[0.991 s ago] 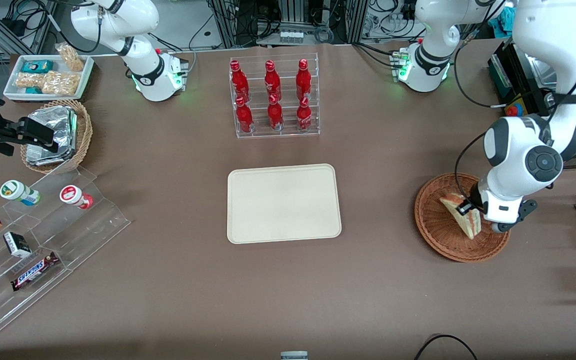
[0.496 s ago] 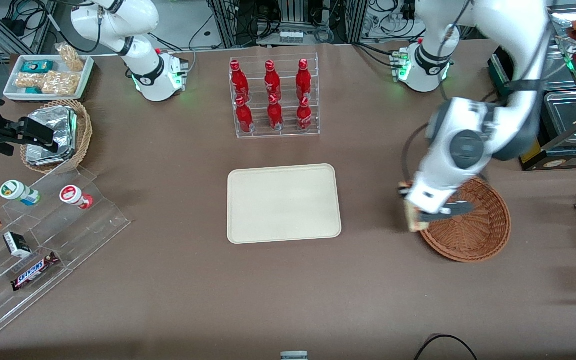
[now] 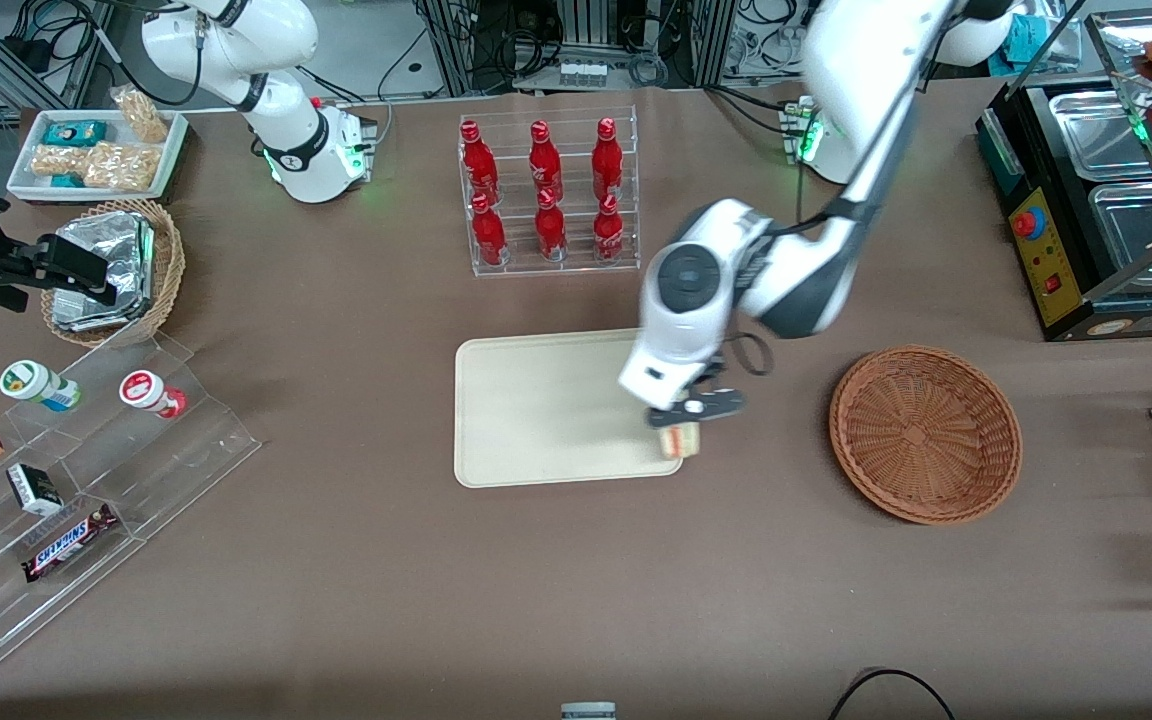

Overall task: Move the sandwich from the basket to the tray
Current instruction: 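Lift the sandwich and carry it over the cream tray, then lower the sandwich onto the tray and open the left gripper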

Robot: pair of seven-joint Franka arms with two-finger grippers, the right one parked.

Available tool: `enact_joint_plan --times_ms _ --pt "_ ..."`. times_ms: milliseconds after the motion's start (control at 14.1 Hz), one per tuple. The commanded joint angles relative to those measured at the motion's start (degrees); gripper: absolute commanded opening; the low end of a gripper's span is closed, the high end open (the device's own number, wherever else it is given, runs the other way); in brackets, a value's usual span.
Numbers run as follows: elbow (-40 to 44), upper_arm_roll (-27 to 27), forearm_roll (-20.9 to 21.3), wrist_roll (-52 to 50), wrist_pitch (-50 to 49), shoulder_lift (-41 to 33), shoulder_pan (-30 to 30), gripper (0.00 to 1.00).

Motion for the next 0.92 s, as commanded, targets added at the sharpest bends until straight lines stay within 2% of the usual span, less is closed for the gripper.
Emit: enact_joint_plan --times_ms 0,212,637,779,850 --pt "10.8 0.9 0.3 -5.6 -1.0 8.2 -5.0 0.01" --pt "15.1 0.9 0.4 -8.4 2.1 12.7 -8.3 0.01" --pt "14.5 0.9 0.8 -7.7 5.9 15.2 -9.7 0.02" --pt "14.4 0.9 0.8 -7.5 5.9 15.9 -9.7 0.04" --pt "14.4 0.9 0.8 -7.6 5.9 15.9 -9.7 0.1"
